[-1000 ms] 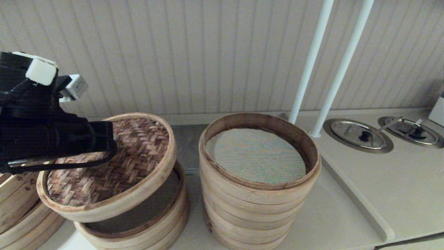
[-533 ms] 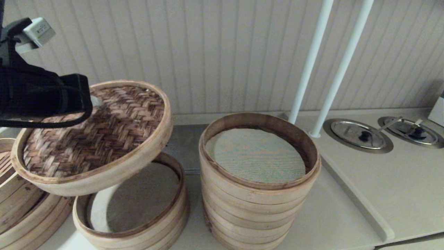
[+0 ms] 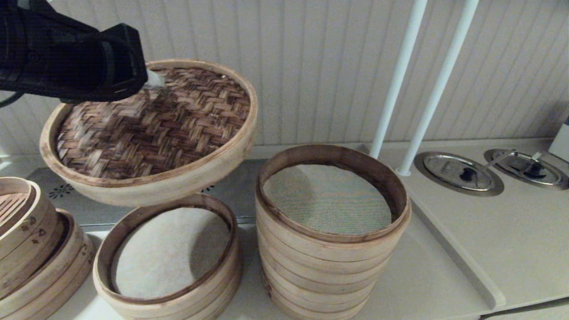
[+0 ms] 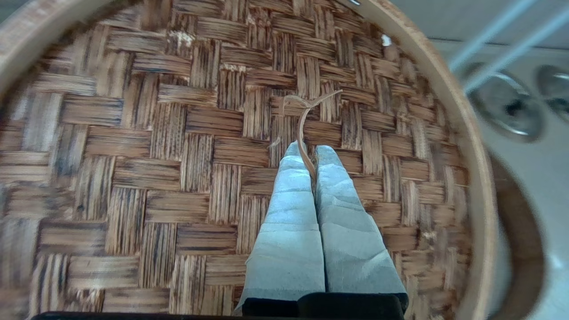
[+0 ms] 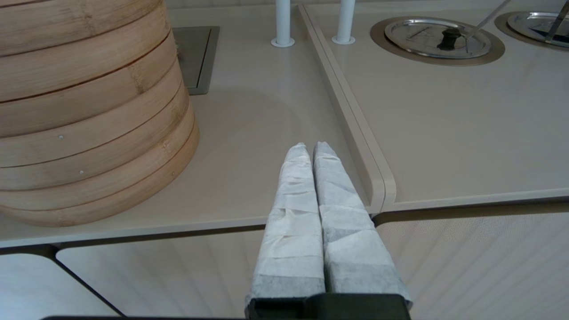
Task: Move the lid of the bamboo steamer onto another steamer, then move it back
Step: Put the steamer
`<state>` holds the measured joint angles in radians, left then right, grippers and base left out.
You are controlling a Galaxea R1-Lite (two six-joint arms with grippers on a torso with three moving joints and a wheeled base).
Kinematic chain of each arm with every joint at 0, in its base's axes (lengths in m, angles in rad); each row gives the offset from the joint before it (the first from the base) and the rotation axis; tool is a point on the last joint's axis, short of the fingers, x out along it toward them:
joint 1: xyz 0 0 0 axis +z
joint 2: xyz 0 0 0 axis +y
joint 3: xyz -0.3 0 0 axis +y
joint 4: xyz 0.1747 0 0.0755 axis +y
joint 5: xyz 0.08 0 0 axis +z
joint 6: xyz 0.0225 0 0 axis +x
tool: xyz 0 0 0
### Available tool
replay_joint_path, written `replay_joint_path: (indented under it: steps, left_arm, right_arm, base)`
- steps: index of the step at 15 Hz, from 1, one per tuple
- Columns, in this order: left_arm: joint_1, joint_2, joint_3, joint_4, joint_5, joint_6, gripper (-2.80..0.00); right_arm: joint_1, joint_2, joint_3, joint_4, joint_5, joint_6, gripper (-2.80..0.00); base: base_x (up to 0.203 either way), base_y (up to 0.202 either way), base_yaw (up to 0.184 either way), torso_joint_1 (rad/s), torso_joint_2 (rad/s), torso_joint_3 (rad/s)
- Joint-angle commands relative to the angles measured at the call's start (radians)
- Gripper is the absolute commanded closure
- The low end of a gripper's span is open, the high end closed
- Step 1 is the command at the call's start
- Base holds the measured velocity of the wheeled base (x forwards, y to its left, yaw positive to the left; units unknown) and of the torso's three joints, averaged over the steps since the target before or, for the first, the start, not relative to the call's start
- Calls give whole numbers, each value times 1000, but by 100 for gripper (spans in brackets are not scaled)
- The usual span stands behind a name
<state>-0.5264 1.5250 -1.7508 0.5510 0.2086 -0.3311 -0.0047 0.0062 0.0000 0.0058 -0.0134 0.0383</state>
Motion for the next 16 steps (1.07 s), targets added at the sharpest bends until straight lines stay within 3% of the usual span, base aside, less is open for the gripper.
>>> replay_joint_path:
  steps: [1, 6, 16]
  left_arm:
    - [-56, 94, -84, 5, 4, -8, 0]
    - [-173, 206, -176, -9, -7, -11, 0]
    - [-327, 352, -180, -153, -5, 25, 0]
  right_arm:
    - [0, 1, 2, 0, 1, 0, 0]
    - [0, 1, 2, 0, 0, 0, 0]
    - [0, 1, 2, 0, 1, 0, 0]
  base:
    - [0, 0, 0, 0, 0, 0]
    - [0, 0, 0, 0, 0, 0]
    - [0, 0, 0, 0, 0, 0]
